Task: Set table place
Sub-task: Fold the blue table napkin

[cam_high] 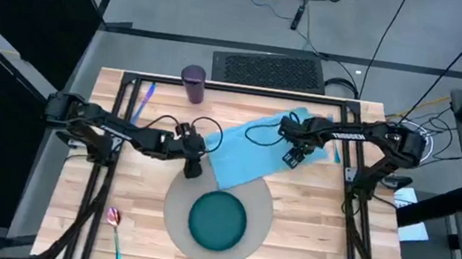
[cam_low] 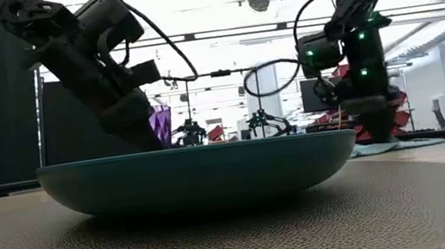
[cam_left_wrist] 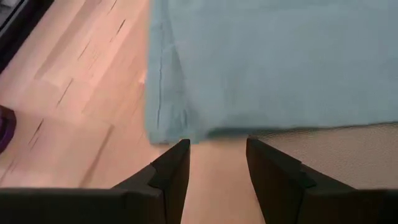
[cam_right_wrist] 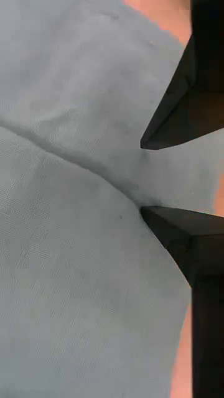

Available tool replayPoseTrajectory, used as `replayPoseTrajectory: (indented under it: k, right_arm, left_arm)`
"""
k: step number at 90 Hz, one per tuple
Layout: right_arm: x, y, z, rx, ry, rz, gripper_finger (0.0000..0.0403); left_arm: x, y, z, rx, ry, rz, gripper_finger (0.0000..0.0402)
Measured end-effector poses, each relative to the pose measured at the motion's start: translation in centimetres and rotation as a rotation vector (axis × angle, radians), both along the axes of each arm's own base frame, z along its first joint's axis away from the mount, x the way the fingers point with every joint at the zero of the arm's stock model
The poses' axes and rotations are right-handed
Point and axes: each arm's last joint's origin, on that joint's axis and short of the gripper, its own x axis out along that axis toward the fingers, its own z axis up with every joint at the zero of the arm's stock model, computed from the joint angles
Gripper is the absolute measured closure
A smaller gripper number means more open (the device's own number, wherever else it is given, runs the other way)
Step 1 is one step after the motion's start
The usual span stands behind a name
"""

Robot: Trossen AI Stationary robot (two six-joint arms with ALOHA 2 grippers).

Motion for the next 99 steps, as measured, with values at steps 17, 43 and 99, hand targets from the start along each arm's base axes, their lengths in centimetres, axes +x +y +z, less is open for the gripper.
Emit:
replayPoseTrajectory:
  k: [17,43,99]
  right_arm:
    - [1.7,-2.5,0.3,-0.143,-0.212,0.107,0.0245]
    - [4.1,-4.0,3.0,-0.353,-0.341,0.134,0.0245]
    - [5.1,1.0,6.8,-0.059,-0.109,0.143,0.0245]
  left_arm:
    - [0.0,0.0,0.0,-0.003,-0.002,0.003,0.0258]
    - [0.0,0.0,0.0,-0.003,-0.003,0.004,0.0258]
    - [0.0,0.0,0.0,-0.002,-0.002,0.002,0.0258]
